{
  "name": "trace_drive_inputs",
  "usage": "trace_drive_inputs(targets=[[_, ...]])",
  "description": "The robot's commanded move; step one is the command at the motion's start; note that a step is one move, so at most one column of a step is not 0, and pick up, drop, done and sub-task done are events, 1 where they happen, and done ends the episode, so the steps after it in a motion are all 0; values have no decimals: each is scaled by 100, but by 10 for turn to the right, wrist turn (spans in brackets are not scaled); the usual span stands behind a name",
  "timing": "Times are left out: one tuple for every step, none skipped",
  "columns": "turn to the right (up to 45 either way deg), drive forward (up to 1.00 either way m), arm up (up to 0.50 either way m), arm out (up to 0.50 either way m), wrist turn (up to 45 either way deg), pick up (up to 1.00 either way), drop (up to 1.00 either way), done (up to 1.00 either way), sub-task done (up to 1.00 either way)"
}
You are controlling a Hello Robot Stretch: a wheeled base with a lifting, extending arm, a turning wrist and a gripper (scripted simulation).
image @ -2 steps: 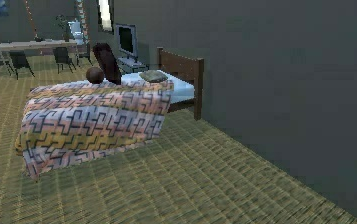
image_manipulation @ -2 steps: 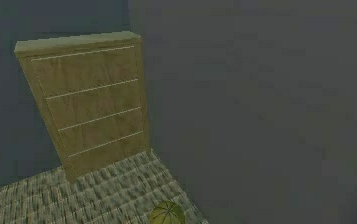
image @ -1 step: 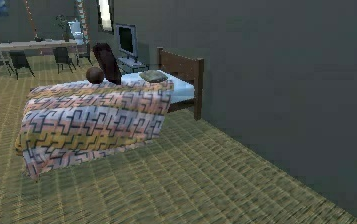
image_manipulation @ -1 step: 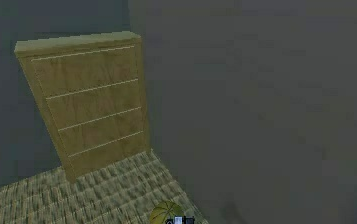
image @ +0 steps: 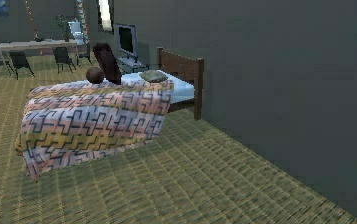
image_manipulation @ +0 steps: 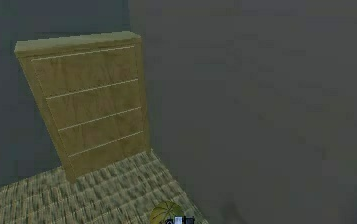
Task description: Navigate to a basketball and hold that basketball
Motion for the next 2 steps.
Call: trace_drive_inputs(targets=[[0, 0, 0, 0, 450, 0, 0, 0, 0], [0, 0, 0, 0, 450, 0, 0, 0, 0]])
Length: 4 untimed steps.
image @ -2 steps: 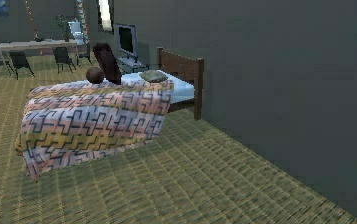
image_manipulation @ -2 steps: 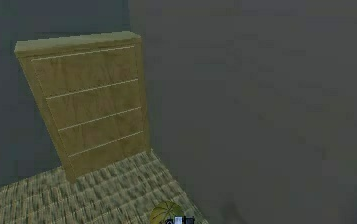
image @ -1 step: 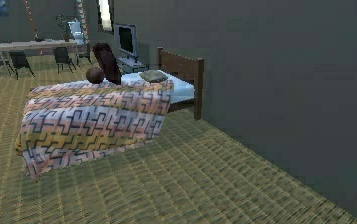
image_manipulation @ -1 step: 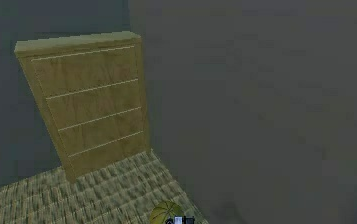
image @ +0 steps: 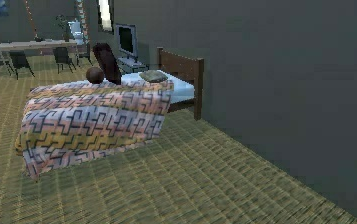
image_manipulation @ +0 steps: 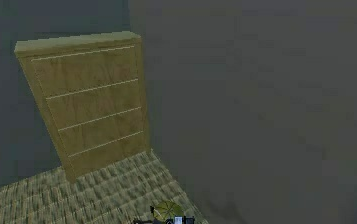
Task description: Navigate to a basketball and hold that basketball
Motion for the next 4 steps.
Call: trace_drive_inputs(targets=[[0, 0, 0, 0, 300, 0, 0, 0, 0], [0, 0, -30, 0, 0, 0, 0, 0, 0], [0, 0, 0, 0, 0, 100, 0, 0, 0], [0, 0, 10, 0, 0, 0, 0, 0, 0]])
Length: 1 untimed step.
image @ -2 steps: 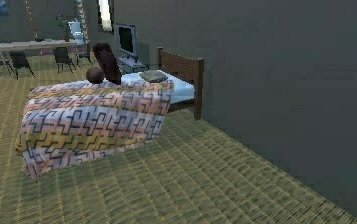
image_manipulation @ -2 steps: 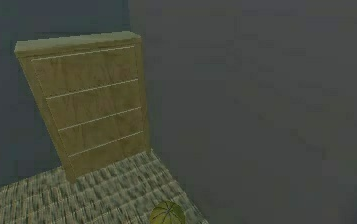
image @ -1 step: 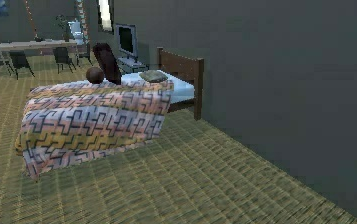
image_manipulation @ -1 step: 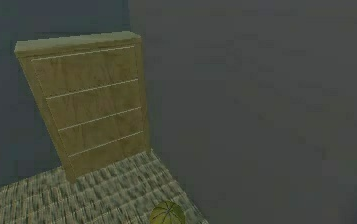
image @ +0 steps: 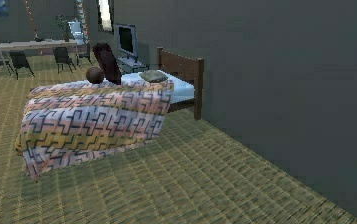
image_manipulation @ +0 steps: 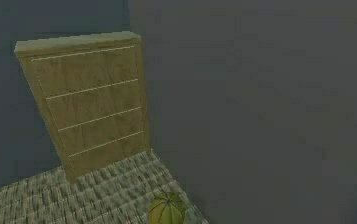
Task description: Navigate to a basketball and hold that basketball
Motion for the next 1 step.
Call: trace_drive_inputs(targets=[[0, 0, 0, 0, 0, 0, 0, 100, 0]])
